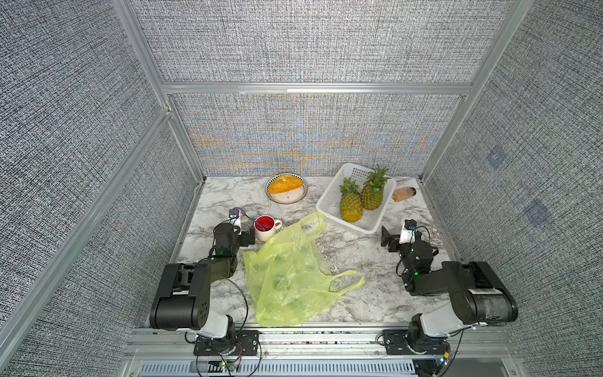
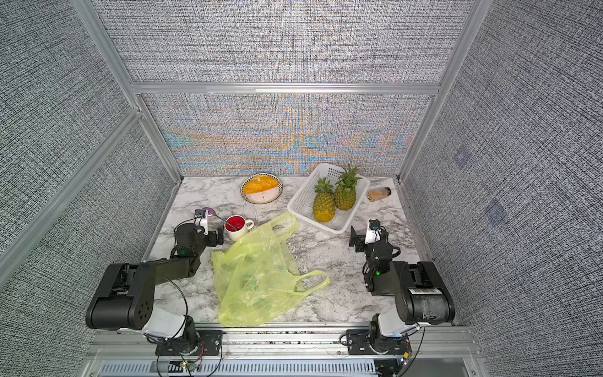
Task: Place the pineapple into a plastic bag & tie a knot
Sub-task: Open the plastic bag at the center of the board.
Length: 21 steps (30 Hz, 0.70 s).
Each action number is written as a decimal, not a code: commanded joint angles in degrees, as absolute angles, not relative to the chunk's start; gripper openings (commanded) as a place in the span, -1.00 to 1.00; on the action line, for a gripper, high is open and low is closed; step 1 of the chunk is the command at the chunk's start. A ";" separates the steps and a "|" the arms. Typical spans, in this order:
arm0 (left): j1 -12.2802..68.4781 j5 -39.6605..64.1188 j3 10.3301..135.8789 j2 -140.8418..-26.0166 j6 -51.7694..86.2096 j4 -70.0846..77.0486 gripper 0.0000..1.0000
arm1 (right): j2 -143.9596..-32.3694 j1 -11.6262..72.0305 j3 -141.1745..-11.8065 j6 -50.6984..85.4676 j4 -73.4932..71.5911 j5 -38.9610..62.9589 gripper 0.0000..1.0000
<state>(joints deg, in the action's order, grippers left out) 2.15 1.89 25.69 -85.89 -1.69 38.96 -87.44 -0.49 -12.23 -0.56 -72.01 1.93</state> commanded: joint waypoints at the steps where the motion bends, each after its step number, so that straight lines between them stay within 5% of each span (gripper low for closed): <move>1: 2.13 2.11 25.57 -85.62 -1.91 40.17 1.00 | -87.55 -0.51 -12.57 -0.53 -72.77 1.59 0.96; 16: 2.16 2.46 25.21 -84.87 -1.88 40.28 1.00 | -86.77 -0.47 -11.66 0.06 -74.26 -0.02 0.96; 21: 2.28 1.26 24.59 -75.89 -0.92 33.15 1.00 | -76.48 -0.01 -8.77 1.78 -69.80 -4.85 0.96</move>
